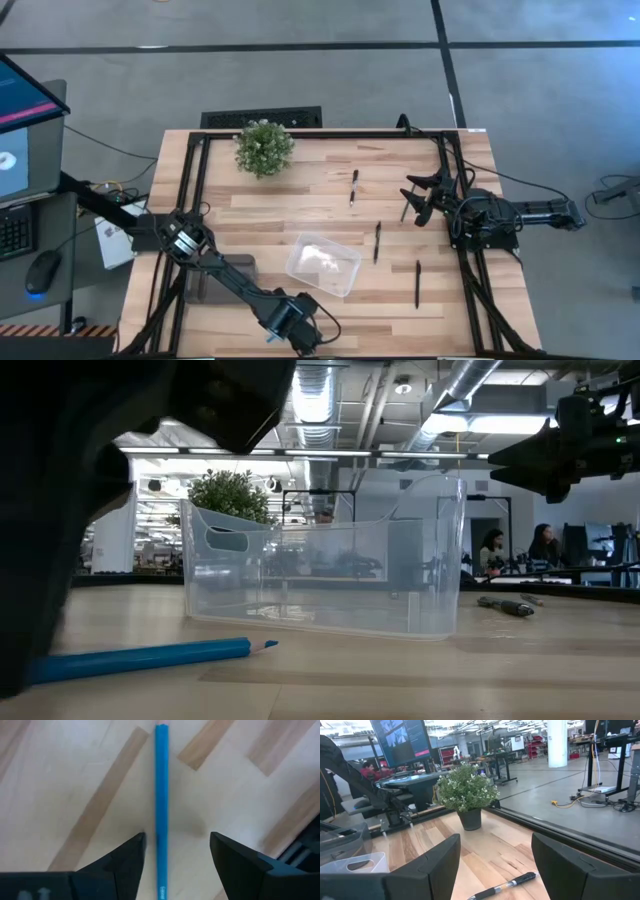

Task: Sort pens & pencils
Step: Put the blue pencil into the black bin

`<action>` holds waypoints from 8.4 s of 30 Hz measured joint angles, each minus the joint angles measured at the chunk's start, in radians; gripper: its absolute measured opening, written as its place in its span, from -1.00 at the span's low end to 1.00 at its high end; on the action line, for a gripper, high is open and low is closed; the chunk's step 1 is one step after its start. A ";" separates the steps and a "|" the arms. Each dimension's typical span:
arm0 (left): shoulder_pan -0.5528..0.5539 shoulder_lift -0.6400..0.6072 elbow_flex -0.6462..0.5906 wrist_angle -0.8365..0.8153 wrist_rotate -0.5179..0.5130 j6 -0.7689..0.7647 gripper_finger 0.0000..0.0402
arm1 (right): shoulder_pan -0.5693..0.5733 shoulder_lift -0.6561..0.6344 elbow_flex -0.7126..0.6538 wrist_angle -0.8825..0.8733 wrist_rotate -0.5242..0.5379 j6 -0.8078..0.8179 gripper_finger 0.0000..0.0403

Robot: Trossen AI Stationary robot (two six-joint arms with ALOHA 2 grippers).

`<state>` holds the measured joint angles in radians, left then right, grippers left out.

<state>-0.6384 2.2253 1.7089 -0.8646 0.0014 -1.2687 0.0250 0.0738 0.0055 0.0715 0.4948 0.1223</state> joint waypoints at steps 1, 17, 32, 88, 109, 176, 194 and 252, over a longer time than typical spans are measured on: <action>0.000 -0.002 -0.007 0.006 0.008 0.000 0.08 | 0.000 0.000 0.000 0.000 0.000 0.000 0.33; 0.025 -0.005 -0.041 0.009 0.051 0.009 -0.06 | 0.000 0.000 0.000 0.000 0.000 0.000 0.33; 0.027 -0.002 -0.044 -0.003 0.055 -0.027 -0.75 | 0.000 0.000 0.000 0.000 0.000 0.000 0.33; 0.043 -0.001 -0.046 -0.205 0.064 -0.079 -0.65 | 0.000 0.000 0.000 0.000 -0.001 0.000 0.33; 0.039 -0.001 -0.045 -0.201 0.001 -0.053 -0.44 | 0.000 0.000 0.000 0.000 -0.001 0.000 0.33; 0.056 0.000 0.141 -0.373 -0.061 0.186 -0.97 | 0.001 0.090 0.000 0.041 -0.004 0.001 0.33; 0.049 -0.026 0.434 -0.707 -0.103 0.450 -0.97 | -0.001 0.090 0.000 0.042 0.004 0.001 0.33; -0.245 -0.859 -0.837 -0.371 -0.013 0.653 -0.97 | -0.131 0.090 0.000 0.012 0.004 0.279 0.33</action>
<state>-0.8829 1.3659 0.8722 -1.2358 -0.0121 -0.6154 -0.1059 0.1635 0.0054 0.0834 0.4989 0.4013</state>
